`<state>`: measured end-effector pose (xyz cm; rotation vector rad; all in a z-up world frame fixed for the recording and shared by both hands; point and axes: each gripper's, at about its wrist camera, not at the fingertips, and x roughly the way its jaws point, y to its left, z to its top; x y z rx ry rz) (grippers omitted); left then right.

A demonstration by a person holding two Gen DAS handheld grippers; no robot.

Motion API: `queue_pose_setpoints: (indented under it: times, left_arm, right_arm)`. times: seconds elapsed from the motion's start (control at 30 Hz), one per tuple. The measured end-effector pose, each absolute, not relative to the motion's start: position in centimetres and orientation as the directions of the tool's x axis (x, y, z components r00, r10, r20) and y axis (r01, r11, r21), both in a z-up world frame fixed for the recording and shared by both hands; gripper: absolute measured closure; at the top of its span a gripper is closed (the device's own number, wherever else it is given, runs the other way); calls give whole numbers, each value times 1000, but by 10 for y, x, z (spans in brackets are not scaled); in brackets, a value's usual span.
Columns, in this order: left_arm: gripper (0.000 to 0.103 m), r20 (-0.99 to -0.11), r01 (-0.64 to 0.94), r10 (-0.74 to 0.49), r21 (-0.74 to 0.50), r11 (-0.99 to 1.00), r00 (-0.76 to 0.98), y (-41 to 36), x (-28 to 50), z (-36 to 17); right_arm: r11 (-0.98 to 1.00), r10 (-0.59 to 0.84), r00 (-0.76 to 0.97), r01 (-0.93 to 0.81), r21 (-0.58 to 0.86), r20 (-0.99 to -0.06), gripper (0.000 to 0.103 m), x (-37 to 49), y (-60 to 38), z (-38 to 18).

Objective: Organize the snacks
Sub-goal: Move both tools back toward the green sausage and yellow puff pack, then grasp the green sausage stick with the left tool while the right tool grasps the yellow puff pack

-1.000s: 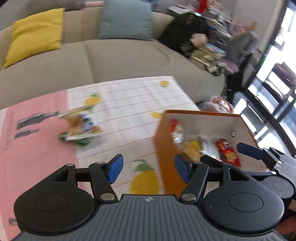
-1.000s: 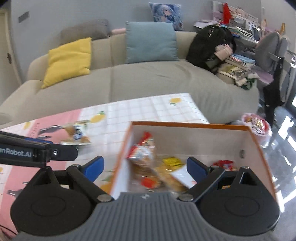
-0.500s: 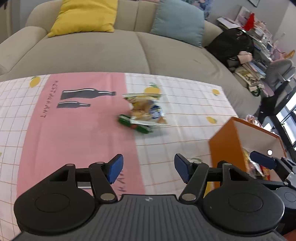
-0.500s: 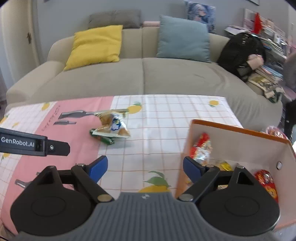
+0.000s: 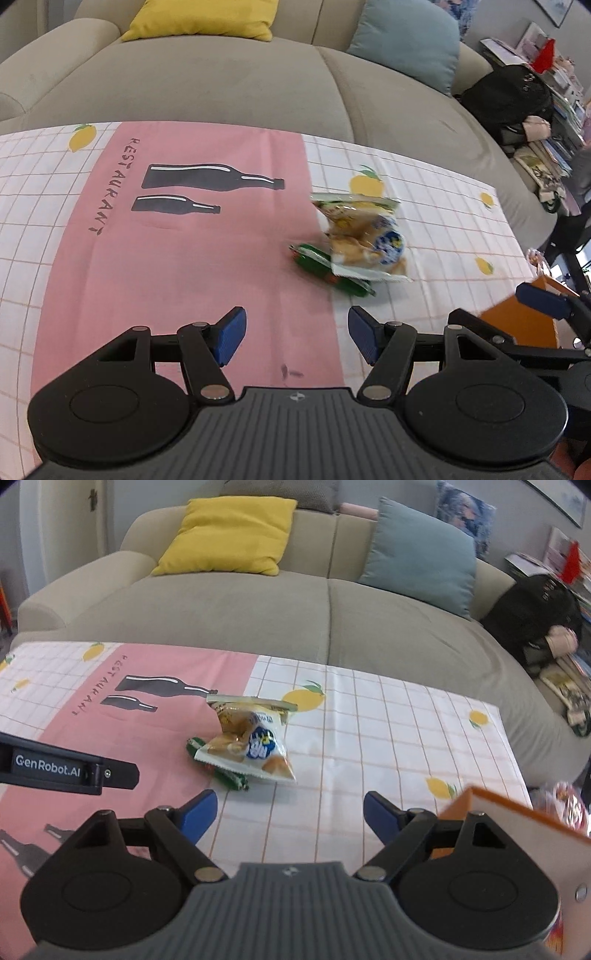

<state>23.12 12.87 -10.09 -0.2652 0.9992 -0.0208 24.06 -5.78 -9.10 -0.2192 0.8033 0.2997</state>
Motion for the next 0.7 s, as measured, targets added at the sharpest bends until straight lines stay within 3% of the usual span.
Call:
queue_pose_setpoints:
  times: [0.57,0.63,0.7]
  left_arm:
    - [30,-829,-197,-167,-314,929,533,154,291,-143]
    - [30,-830,-214,-177,-332,919,529,159,292,-147]
    - [30,-830,-228,-178,-340,912,529,162,292,-149]
  right_arm:
    - [958,177,596,-285,-1,-784,18,342,-19,-132]
    - [957,184,579,-290,10,-794,21,348,-15,-140]
    - [956,187,559,-294,18,-808,35,351,-12,-147]
